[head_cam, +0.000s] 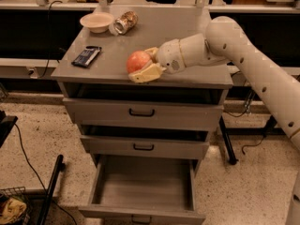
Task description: Place apple into bottom drawer
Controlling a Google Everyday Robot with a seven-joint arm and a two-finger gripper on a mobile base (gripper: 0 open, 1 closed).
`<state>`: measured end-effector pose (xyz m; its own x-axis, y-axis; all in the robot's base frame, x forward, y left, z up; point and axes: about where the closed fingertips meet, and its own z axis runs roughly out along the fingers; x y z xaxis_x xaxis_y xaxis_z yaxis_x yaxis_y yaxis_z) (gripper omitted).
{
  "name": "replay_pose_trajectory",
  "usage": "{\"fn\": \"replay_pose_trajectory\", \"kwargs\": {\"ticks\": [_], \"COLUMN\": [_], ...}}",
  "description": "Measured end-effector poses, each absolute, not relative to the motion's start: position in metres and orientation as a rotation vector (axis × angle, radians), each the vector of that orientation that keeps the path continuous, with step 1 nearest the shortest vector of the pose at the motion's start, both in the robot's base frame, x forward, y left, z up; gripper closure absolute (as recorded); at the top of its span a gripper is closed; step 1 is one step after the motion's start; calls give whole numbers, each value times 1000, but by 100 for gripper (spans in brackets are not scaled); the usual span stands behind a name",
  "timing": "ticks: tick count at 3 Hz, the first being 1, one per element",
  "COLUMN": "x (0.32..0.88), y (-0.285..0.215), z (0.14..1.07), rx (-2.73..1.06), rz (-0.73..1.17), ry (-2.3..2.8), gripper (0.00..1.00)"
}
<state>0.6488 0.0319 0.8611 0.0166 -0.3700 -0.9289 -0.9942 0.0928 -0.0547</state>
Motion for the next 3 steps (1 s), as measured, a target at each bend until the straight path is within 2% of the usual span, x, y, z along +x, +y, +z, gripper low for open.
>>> {"fn": "replay_pose_trajectory", "kwargs": {"ticks": [3], "x": [621], "y": [53], "z": [810], "rx": [-1447], "rz": [841], "ry": [1535], "gripper": [100]}}
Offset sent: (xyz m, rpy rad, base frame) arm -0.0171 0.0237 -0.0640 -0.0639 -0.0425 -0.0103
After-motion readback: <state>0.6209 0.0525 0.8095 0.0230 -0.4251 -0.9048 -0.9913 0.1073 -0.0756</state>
